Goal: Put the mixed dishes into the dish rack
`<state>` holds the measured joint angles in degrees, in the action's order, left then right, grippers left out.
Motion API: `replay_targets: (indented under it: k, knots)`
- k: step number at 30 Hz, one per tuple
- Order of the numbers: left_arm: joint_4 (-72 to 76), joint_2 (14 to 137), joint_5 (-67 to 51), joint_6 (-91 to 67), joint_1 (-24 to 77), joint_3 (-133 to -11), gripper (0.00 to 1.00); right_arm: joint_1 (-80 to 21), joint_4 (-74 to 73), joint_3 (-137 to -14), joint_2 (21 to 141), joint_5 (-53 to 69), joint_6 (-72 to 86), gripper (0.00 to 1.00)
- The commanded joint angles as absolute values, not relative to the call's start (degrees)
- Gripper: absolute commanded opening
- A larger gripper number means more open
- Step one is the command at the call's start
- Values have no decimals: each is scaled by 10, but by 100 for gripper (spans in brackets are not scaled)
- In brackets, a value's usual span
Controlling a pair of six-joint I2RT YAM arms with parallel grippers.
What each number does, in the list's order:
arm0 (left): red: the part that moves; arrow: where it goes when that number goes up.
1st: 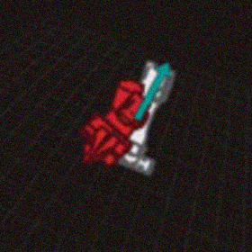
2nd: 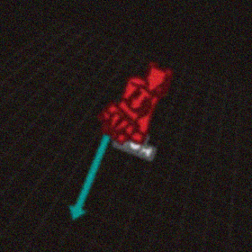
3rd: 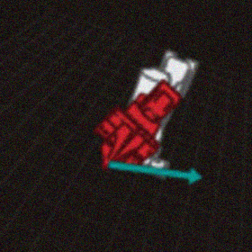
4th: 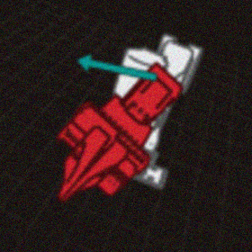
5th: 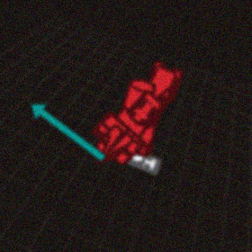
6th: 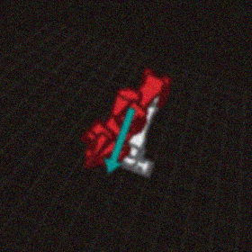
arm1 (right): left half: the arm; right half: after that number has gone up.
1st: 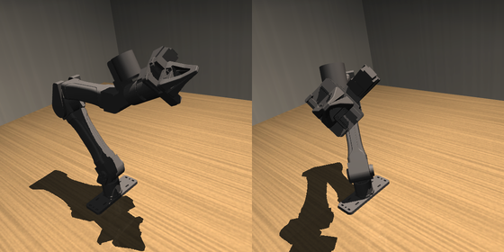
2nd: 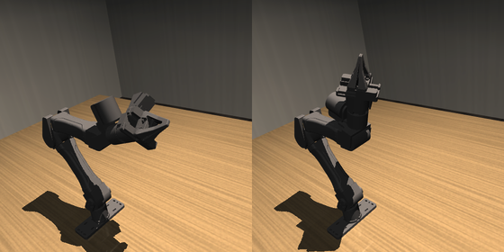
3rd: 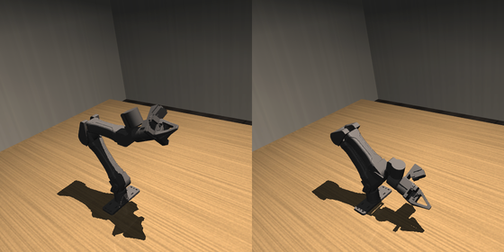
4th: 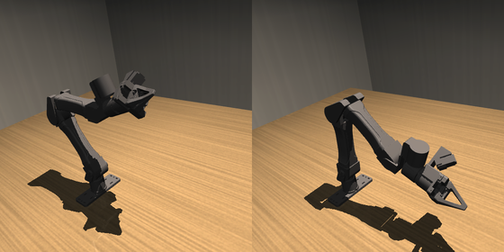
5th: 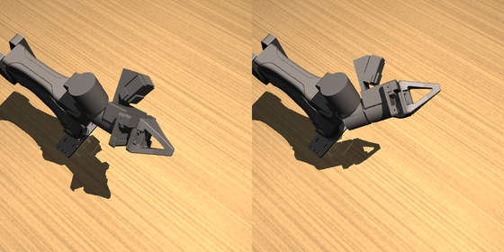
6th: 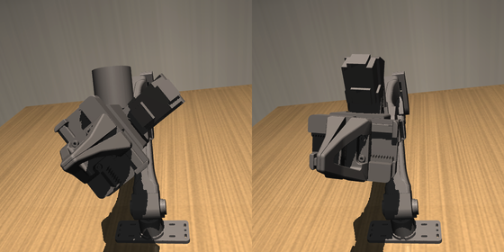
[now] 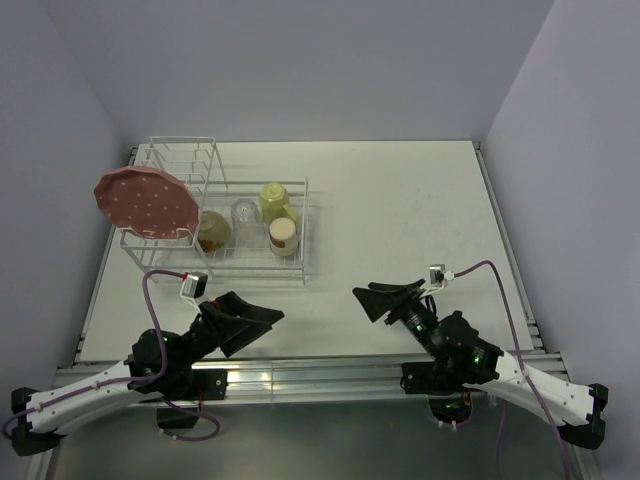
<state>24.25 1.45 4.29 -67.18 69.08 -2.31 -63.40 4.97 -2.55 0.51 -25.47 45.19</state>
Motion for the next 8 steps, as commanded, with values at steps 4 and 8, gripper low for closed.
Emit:
replay_targets:
  k: [4, 8]
  knots:
    - [262, 18, 33, -674, 693, 99, 99, -636, 54, 112, -134, -269, 463, 100]
    - [259, 18, 33, -672, 693, 99, 99, -636, 54, 111, -126, -263, 466, 100]
